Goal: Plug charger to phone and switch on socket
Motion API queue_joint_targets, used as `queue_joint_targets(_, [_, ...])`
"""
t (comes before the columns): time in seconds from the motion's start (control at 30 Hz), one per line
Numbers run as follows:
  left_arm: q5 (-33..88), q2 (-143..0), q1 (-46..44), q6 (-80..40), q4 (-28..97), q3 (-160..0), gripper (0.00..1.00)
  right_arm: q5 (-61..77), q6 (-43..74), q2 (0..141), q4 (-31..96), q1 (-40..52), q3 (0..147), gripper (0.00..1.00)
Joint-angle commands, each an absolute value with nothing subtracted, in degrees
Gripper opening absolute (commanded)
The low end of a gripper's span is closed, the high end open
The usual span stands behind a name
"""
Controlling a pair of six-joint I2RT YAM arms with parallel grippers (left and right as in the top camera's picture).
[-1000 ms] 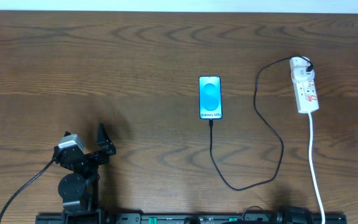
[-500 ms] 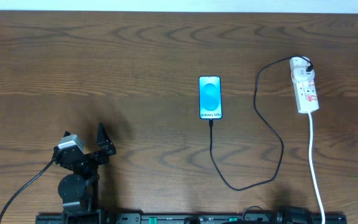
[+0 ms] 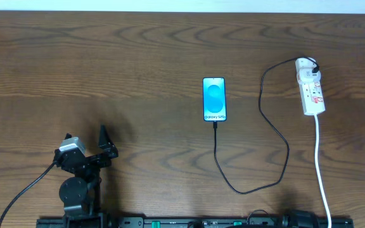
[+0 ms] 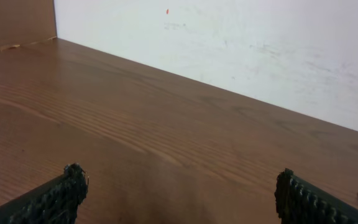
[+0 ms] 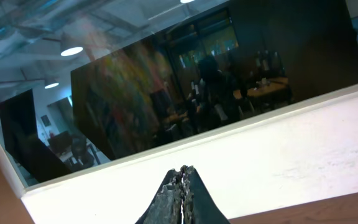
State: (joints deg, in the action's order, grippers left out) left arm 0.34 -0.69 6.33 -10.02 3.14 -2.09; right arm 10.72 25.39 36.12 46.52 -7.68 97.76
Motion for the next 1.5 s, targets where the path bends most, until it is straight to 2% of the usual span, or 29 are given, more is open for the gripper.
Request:
queue_joint_targets(0.0, [0.89,-0.23,6.57,-8.80,3.95,-0.23,0.98,11.11,25.21,35.73,46.59,-7.46,97.62,0.02])
queue_joint_targets(0.47, [0.97,-0.23,6.57,-8.51,3.95,-0.23,0.98,11.11,25.21,35.73,43.29,-7.46,97.62,0.06])
queue_joint_targets(0.67, [6.04,-0.23,6.57,-4.05,3.53,-0.23,0.98,11.16,27.73,35.73,42.92,-7.46,97.62,0.06])
queue_joint_targets(0.87, [6.02,-0.23,6.57,2.22,3.53,-0.23,0.98,12.73,28.69,35.70,42.98,-7.46,97.62,0.06])
queue_joint_targets(1.1, [6.02,-0.23,6.57,2.57,3.53,-0.23,0.98,14.79,28.67,34.50,42.94,-7.46,97.51,0.07])
queue_joint_targets(1.47, [6.00,-0.23,6.57,2.57,3.53,-0.23,0.98,15.07,28.69,18.13,33.71,-9.45,86.04,0.08])
